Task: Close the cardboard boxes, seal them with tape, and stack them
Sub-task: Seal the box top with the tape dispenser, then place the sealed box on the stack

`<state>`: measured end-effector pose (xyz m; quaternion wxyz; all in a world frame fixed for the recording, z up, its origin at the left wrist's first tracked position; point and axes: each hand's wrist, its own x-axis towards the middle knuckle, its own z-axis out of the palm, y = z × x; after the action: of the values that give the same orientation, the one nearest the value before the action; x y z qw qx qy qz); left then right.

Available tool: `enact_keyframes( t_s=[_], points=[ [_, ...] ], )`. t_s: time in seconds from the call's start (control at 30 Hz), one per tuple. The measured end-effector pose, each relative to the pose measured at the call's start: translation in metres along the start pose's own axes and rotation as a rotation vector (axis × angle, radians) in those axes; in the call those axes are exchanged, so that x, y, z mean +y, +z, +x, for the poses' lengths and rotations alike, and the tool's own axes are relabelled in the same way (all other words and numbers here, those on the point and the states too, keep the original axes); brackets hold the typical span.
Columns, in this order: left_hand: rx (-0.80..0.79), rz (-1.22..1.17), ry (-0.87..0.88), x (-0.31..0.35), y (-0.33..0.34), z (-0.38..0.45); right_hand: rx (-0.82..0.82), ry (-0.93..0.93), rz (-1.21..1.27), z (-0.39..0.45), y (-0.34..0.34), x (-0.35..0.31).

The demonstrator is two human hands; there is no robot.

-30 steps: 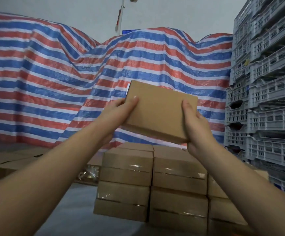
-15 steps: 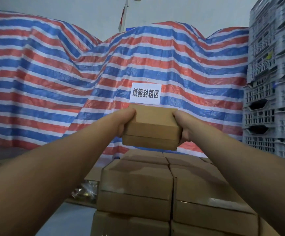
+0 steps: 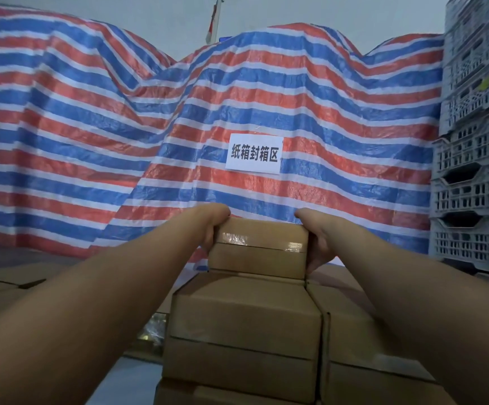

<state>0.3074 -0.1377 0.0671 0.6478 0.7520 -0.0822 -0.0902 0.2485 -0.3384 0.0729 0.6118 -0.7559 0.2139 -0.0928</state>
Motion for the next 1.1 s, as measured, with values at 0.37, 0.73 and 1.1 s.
enact_keyframes(
  t_s=[0.37,0.73,1.1],
  points=[
    [0.228,0.157,0.276,-0.004,0.000,-0.043,0.257,-0.157,-0.124,-0.037,-0.008,-0.002],
    [0.387,0.325,0.662,-0.034,-0.011,-0.153,0.434,-0.624,0.032,-0.153,0.004,0.038],
    [0.158,0.261,0.901,-0.113,0.025,-0.281,0.251,-0.685,0.085,-0.270,0.053,0.144]
  ],
)
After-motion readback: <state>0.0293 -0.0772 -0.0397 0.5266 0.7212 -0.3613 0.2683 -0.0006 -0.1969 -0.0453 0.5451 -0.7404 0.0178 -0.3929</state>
